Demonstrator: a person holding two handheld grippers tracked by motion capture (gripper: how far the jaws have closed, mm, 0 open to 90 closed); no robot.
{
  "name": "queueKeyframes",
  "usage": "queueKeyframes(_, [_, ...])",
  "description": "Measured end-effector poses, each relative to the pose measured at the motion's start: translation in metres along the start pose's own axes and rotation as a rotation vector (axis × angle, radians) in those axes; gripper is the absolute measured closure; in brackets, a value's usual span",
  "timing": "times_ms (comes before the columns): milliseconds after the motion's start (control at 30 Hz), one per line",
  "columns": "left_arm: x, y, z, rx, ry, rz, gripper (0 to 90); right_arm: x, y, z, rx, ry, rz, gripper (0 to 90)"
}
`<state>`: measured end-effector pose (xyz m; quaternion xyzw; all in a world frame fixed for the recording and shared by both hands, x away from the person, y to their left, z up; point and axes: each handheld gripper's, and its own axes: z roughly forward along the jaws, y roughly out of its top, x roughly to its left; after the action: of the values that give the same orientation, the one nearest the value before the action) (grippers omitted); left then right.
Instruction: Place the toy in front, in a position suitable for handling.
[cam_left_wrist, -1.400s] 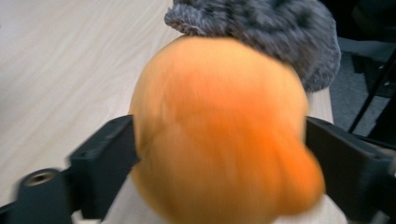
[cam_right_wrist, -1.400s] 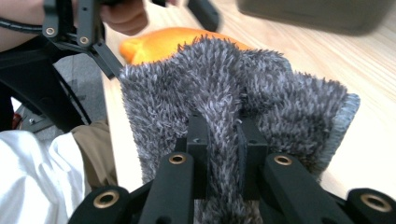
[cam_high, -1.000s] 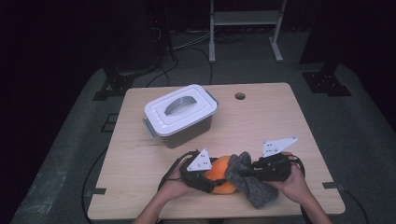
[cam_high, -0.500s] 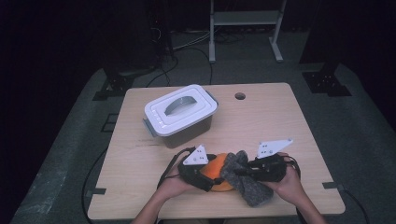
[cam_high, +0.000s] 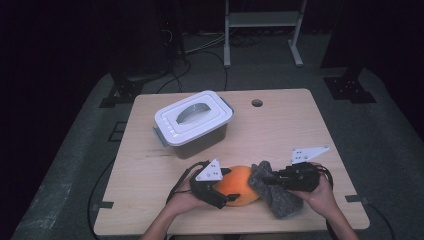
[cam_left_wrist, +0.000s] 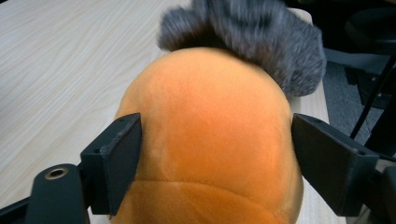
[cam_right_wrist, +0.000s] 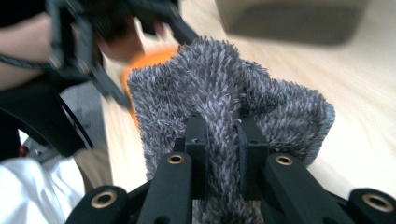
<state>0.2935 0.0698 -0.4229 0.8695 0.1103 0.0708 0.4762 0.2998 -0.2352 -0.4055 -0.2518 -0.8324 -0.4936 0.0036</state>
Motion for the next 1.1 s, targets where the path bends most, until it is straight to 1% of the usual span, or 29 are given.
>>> queueKeyframes(33, [0.0,0.0,0.0,0.007,0.001,0.009,15.7,0.003,0.004,0.001,-0.01,0.002,-0.007,77.2])
queueKeyframes(67, [-0.001,0.001,0.001,0.01,0.002,0.014,14.7,0.005,0.007,0.004,-0.005,-0.001,-0.021,77.1])
queueKeyframes(100, [-0.001,0.001,0.0,0.015,-0.001,0.015,13.6,0.006,0.008,0.008,0.013,-0.012,-0.039,77.1])
queueKeyframes(133, [-0.002,0.002,0.0,0.02,-0.02,0.011,12.4,0.007,0.007,0.013,0.038,-0.022,-0.05,77.1])
queueKeyframes(167, [-0.002,0.003,-0.001,0.025,-0.026,0.015,11.8,0.007,0.004,0.018,0.063,-0.019,-0.051,77.2])
queueKeyframes(200, [-0.002,0.005,-0.002,0.028,-0.027,0.016,11.3,0.007,0.002,0.019,0.071,-0.009,-0.047,77.2])
queueKeyframes(233, [-0.001,0.006,-0.003,0.028,-0.03,0.006,9.6,0.007,0.0,0.02,0.074,0.008,-0.042,77.2])
queueKeyframes(267, [0.001,0.007,-0.005,0.027,-0.033,-0.009,8.5,0.007,-0.001,0.019,0.079,0.012,-0.042,77.2])
queueKeyframes(300, [0.003,0.007,-0.006,0.022,-0.026,-0.024,8.3,0.008,-0.002,0.019,0.086,0.011,-0.048,77.2])
queueKeyframes(333, [0.005,0.007,-0.005,0.028,-0.02,-0.041,7.7,0.009,-0.003,0.019,0.09,0.017,-0.048,77.2])
queueKeyframes(400, [0.007,0.006,-0.004,0.054,-0.023,-0.058,4.7,0.011,-0.004,0.021,0.097,0.032,-0.051,77.1])
queueKeyframes(467, [0.009,0.003,0.0,0.071,-0.045,-0.09,4.7,0.012,-0.004,0.022,0.103,0.038,-0.053,77.0])
queueKeyframes(533, [0.01,0.001,0.002,0.068,-0.054,-0.106,5.1,0.012,-0.004,0.022,0.108,0.039,-0.052,77.0])
queueKeyframes(567, [0.011,0.001,0.002,0.067,-0.061,-0.102,7.7,0.011,-0.004,0.021,0.11,0.038,-0.051,77.0])
queueKeyframes(600, [0.01,0.001,0.001,0.066,-0.056,-0.088,12.0,0.01,-0.004,0.02,0.111,0.04,-0.048,77.0])
queueKeyframes(667, [0.007,0.002,0.0,0.06,-0.032,-0.047,22.6,0.009,-0.002,0.017,0.103,0.042,-0.045,77.1])
queueKeyframes(733, [0.004,0.004,-0.002,0.04,0.001,-0.004,30.6,0.008,0.0,0.015,0.098,0.033,-0.047,77.0])
queueKeyframes(767, [0.003,0.005,-0.003,0.03,0.019,0.011,32.6,0.008,0.001,0.014,0.091,0.025,-0.049,77.1])
queueKeyframes(800, [0.002,0.007,-0.004,0.011,0.038,0.024,35.0,0.008,0.003,0.012,0.08,0.018,-0.052,77.1])
queueKeyframes(833, [0.001,0.008,-0.005,-0.023,0.058,0.047,37.8,0.008,0.005,0.011,0.071,0.009,-0.049,77.3])
queueKeyframes(867, [0.0,0.01,-0.007,-0.054,0.082,0.068,44.4,0.007,0.007,0.011,0.051,0.007,-0.049,77.2])
queueKeyframes(900, [0.0,0.012,-0.007,-0.055,0.094,0.079,44.1,0.006,0.009,0.01,0.033,0.009,-0.047,77.3])
queueKeyframes(933, [0.001,0.013,-0.005,-0.04,0.101,0.077,42.4,0.006,0.011,0.011,0.024,0.011,-0.05,77.3])
queueKeyframes(967, [0.002,0.013,-0.004,-0.031,0.092,0.065,38.4,0.006,0.013,0.013,0.025,0.016,-0.054,77.2])
queueKeyframes(1033, [0.004,0.01,-0.004,-0.02,0.068,0.034,33.4,0.005,0.011,0.02,0.043,0.022,-0.05,77.4])
queueKeyframes(1067, [0.006,0.01,-0.003,0.0,0.062,0.011,27.7,0.004,0.01,0.023,0.051,0.032,-0.048,77.4])
queueKeyframes(1100, [0.008,0.009,-0.002,0.015,0.062,-0.017,17.9,0.004,0.008,0.025,0.061,0.045,-0.047,77.5])
